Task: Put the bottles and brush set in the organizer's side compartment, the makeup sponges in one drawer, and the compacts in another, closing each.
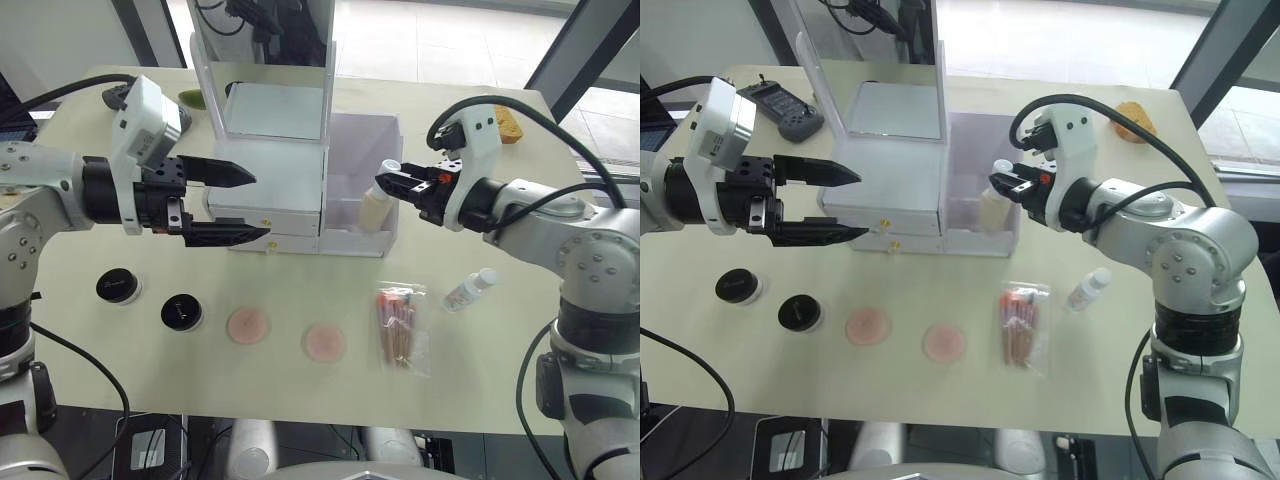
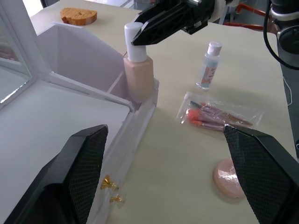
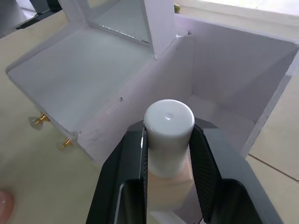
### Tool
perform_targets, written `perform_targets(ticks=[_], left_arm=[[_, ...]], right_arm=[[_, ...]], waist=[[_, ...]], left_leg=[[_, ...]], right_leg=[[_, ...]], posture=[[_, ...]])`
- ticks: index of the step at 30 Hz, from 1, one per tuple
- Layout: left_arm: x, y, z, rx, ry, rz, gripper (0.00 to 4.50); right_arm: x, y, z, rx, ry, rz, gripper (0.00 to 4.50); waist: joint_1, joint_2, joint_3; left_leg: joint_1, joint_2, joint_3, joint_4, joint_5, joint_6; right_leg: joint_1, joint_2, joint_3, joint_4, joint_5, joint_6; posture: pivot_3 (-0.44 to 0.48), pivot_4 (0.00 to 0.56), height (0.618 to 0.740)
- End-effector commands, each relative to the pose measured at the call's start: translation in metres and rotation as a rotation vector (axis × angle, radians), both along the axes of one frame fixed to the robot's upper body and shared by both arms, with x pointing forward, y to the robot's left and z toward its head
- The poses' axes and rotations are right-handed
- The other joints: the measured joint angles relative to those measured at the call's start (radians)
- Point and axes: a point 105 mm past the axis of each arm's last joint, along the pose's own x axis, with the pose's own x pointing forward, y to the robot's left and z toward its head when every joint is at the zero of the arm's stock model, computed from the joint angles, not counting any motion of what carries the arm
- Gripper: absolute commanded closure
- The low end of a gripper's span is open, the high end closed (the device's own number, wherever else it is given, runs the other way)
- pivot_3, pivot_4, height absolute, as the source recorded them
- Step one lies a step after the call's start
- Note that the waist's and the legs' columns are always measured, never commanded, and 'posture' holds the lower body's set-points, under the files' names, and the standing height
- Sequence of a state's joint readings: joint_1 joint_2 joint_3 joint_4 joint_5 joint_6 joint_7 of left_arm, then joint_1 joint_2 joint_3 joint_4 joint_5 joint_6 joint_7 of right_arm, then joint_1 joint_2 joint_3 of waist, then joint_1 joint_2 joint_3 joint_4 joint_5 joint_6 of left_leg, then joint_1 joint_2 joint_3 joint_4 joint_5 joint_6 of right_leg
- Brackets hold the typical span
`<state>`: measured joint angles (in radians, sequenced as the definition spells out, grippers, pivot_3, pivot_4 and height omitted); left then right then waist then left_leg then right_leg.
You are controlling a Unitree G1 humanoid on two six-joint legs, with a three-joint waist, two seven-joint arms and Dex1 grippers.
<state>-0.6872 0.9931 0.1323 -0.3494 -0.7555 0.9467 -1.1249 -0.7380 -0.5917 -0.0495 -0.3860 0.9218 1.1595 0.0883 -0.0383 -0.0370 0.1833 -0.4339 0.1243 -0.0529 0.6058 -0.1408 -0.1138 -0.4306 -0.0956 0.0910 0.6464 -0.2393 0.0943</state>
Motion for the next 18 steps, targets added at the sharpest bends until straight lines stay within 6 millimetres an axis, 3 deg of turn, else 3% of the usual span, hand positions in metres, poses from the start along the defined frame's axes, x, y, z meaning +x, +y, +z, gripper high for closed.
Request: perform_targets(ticks=[1,13,18], left_arm=[[-0.006,-0.003,0.011,-0.013,-0.041,-0.009,0.21],[-0.004,-0.009,0.012,-0.017,-0.048,-0.024,0.21],[-0.002,-0.011,0.012,-0.017,-0.048,-0.034,0.21]], right_arm=[[0.003,-0.004,0.003,-0.006,-0.042,-0.043,3.56],[0.012,-0.009,0.006,0.029,-0.056,-0.124,3.56],[0.015,-0.011,-0.008,0.025,-0.021,-0.169,3.56]], waist=[[0.0,0.0,0.0],[-0.001,0.0,0.0],[-0.001,0.0,0.0]], left_leg=[[0.0,0.0,0.0,0.0,0.0,0.0],[0.0,0.0,0.0,0.0,0.0,0.0],[0.0,0.0,0.0,0.0,0.0,0.0]], right_leg=[[0.0,0.0,0.0,0.0,0.0,0.0],[0.0,0.0,0.0,0.0,0.0,0.0],[0.0,0.0,0.0,0.0,0.0,0.001]], posture=[[0.0,0.15,0.715],[0.0,0.15,0.715],[0.0,0.15,0.715]])
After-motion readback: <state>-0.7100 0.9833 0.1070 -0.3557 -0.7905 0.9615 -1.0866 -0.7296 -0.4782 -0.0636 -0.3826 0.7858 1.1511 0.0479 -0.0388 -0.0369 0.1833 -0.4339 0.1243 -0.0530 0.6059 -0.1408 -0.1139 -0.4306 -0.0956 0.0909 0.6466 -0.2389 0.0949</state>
